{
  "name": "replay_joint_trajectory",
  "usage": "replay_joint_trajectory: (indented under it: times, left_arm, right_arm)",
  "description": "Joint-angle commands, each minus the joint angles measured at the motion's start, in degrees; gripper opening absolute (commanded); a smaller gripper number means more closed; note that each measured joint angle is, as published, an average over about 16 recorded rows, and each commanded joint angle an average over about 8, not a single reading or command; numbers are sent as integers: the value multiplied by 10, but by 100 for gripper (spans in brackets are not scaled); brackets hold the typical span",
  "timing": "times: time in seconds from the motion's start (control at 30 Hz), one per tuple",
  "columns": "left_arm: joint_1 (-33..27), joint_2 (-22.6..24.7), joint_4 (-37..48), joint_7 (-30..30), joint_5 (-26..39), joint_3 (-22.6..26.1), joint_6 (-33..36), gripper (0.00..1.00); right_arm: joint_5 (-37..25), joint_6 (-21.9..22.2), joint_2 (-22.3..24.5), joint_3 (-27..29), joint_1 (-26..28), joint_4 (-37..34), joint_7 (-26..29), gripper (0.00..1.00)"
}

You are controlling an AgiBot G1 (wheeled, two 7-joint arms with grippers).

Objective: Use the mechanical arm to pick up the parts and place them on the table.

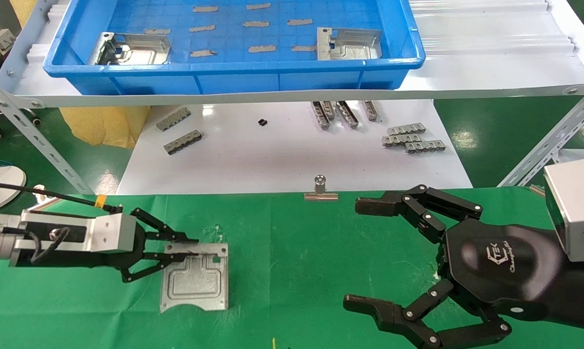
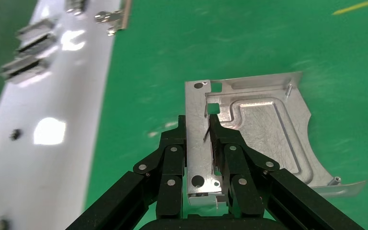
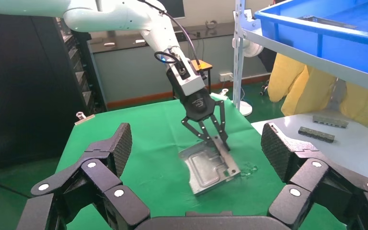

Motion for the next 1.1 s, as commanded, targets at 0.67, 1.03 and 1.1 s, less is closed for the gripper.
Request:
replay_joint_trajectory:
  times: [0.67,1.03,1.1]
  left_arm:
    - [1,15,68,-9,-43,-20,34,100]
    - [20,5,66,-53,-74,-33,34,100]
    - [19,5,64,-53,-73,-34,34,100]
  right_arm:
    - [0,0,0,0,0,0,0,100]
    - [0,0,0,0,0,0,0,100]
    - [0,0,0,0,0,0,0,100]
